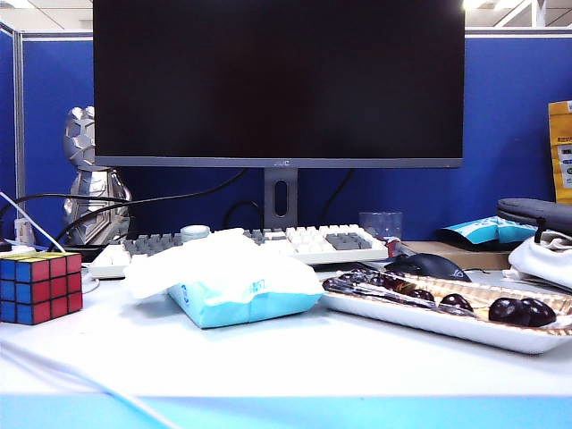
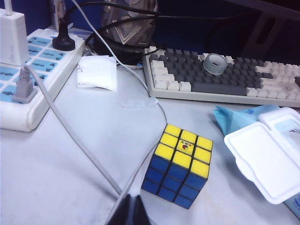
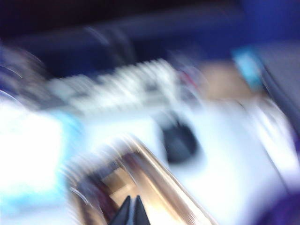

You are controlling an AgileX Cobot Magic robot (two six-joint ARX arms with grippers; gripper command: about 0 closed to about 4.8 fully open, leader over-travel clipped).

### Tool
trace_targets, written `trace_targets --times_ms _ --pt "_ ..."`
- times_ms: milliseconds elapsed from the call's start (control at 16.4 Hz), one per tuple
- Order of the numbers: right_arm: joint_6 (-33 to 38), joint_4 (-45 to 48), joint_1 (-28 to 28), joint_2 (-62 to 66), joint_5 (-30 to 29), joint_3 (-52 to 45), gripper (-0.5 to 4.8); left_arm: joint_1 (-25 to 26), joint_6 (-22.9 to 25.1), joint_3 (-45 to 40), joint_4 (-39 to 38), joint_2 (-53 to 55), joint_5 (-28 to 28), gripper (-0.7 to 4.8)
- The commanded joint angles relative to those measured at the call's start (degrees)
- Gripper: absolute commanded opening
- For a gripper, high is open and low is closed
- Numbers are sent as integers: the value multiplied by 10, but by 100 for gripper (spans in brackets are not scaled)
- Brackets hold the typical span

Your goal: Pull out a wet wipe from the sky blue wet wipes packet and place it on the table.

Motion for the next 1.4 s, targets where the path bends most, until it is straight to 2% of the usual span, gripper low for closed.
trace_targets --times_ms 61,183,244,305,488,549,610,671,732,915,1037,1220,1342,1403 --pt "2 25 0 40 -32 81 -1 1 1 -1 4 -2 0 -3" --pt "2 32 1 115 -59 155 -1 1 1 -1 4 -2 0 -3" --pt "4 46 1 162 -95 189 -1 1 1 -1 4 -2 0 -3" --pt "36 61 1 215 -150 223 -1 1 1 -1 4 -2 0 -3" --pt "240 80 1 355 -365 312 -1 1 1 -1 4 -2 0 -3" --pt "300 117 1 388 -422 323 -1 1 1 -1 4 -2 0 -3" --pt "348 162 0 411 -449 324 -1 1 1 -1 4 -2 0 -3" --pt "366 184 1 430 -441 324 -1 1 1 -1 4 -2 0 -3" --pt "366 178 5 440 -402 324 -1 1 1 -1 4 -2 0 -3" --pt "316 175 51 492 -384 324 -1 1 1 -1 4 -2 0 -3" --pt "240 161 144 554 -305 325 -1 1 1 -1 4 -2 0 -3" --pt "137 102 250 653 -184 361 -1 1 1 -1 4 -2 0 -3" --pt "63 48 303 718 -92 406 -1 1 1 -1 4 -2 0 -3" --pt "19 16 327 750 -28 439 -1 1 1 -1 4 -2 0 -3"
